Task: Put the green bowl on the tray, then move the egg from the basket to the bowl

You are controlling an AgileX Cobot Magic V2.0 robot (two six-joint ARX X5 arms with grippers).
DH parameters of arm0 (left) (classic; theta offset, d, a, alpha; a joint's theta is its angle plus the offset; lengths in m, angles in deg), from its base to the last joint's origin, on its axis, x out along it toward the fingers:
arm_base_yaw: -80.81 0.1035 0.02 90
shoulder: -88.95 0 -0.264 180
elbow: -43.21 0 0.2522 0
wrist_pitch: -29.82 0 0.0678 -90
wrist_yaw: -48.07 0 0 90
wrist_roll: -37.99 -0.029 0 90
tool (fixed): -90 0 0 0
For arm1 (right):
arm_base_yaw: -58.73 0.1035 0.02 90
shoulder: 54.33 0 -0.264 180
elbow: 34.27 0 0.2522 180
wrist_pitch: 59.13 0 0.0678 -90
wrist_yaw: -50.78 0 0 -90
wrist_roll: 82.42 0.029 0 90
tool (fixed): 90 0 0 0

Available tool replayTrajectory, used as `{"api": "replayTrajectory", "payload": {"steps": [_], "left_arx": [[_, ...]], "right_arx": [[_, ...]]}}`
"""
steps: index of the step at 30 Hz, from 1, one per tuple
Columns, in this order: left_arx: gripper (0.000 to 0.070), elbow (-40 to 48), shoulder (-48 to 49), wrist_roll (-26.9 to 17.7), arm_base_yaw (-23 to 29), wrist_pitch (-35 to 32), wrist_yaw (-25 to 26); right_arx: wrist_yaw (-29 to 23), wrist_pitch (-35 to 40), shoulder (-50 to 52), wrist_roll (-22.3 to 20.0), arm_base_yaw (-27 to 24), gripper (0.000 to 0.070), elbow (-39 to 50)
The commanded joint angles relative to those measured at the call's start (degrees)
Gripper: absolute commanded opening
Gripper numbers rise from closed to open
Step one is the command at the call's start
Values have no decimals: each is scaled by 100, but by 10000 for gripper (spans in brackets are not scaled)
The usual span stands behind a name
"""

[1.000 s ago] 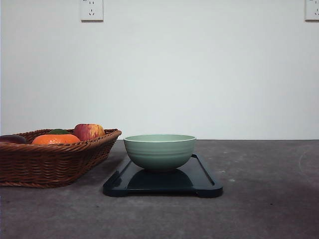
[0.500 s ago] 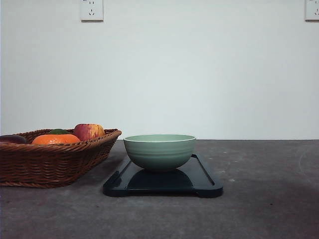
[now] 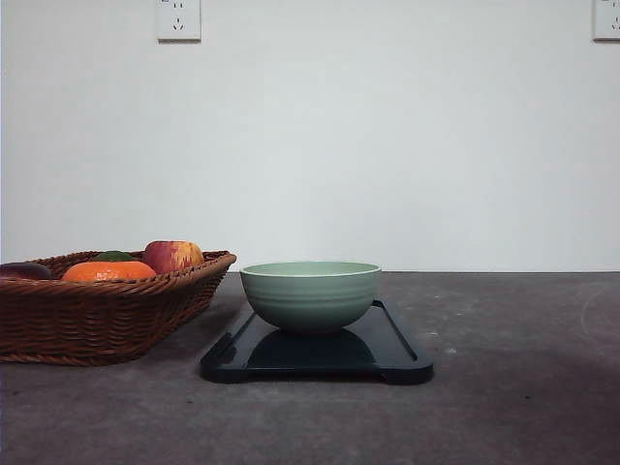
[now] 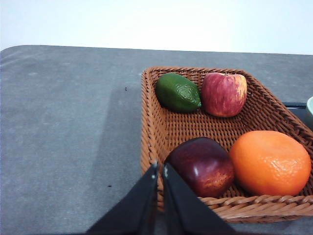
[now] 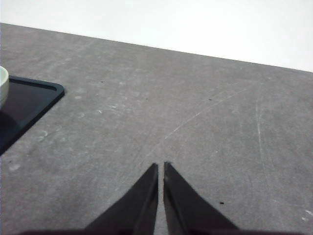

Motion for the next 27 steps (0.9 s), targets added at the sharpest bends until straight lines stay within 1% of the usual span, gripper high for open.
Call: {"api": "replayTrajectory", "payload": {"steps": [1, 27], "left_arx": [[8, 107, 11, 0, 4, 35, -15], [8, 107, 11, 0, 4, 35, -15]], "right_arx": [[-9, 50, -7, -22, -7, 13, 26], [-9, 50, -7, -22, -7, 13, 26]]}}
